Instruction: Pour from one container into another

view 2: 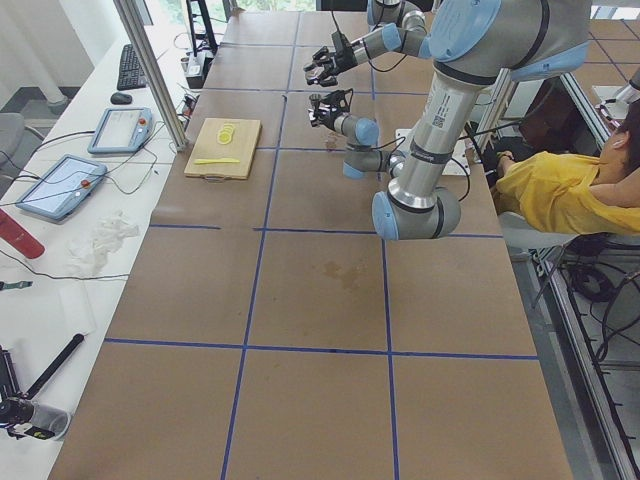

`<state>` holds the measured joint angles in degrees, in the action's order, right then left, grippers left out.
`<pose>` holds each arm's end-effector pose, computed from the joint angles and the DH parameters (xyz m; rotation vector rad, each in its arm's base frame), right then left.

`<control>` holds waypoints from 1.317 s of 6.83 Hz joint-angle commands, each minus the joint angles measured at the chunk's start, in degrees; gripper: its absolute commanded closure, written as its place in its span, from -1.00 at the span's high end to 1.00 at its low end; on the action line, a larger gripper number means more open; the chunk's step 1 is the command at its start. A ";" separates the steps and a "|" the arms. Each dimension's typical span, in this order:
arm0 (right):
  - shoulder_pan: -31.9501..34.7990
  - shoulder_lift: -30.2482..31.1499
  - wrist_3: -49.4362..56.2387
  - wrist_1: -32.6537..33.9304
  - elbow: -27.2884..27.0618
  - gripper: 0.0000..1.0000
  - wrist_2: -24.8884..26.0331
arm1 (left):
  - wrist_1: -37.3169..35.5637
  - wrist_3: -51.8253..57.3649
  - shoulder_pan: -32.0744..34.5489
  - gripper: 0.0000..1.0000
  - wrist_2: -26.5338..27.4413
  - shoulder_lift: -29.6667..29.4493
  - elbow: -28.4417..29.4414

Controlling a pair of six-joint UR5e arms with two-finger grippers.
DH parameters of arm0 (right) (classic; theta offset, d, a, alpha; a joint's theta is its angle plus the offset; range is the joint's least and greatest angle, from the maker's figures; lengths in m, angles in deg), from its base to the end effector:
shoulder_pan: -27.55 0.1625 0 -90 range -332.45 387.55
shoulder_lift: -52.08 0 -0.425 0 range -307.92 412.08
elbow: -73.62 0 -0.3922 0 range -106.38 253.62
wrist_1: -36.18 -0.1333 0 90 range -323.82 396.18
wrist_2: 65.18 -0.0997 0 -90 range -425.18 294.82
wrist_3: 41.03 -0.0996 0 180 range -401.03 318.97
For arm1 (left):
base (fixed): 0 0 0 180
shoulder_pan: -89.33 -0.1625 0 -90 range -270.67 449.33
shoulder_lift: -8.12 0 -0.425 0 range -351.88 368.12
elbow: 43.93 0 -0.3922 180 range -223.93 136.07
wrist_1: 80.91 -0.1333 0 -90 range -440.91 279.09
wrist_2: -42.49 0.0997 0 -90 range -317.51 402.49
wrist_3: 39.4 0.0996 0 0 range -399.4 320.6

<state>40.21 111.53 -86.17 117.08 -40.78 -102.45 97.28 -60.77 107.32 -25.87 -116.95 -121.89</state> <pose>-0.4794 -0.3255 0.1442 1.2005 -0.5058 0.0335 0.5708 -0.3641 0.2305 1.4875 1.2148 0.2284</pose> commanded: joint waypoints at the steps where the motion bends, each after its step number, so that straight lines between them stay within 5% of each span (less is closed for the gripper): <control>1: 0.18 9.57 -9.42 -16.47 -0.38 -1.00 -3.59 | -0.12 0.01 0.38 -1.00 0.76 3.85 -4.20; 3: 0.26 18.56 -13.29 -24.46 -0.38 -1.00 -3.61 | 0.58 0.01 0.29 -1.00 7.35 10.25 -8.40; 5: 0.27 22.27 -16.03 -24.47 -0.12 -1.00 -3.52 | 0.93 -0.87 -0.14 -1.00 20.02 17.54 -13.26; 9: 0.27 26.24 -17.69 -24.56 0.84 -1.00 -3.61 | 14.03 -3.49 -0.67 -1.00 33.15 36.36 -12.75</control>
<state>40.54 136.79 -102.68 92.59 -40.40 -106.03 109.67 -63.02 106.90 2.53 -84.81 -135.10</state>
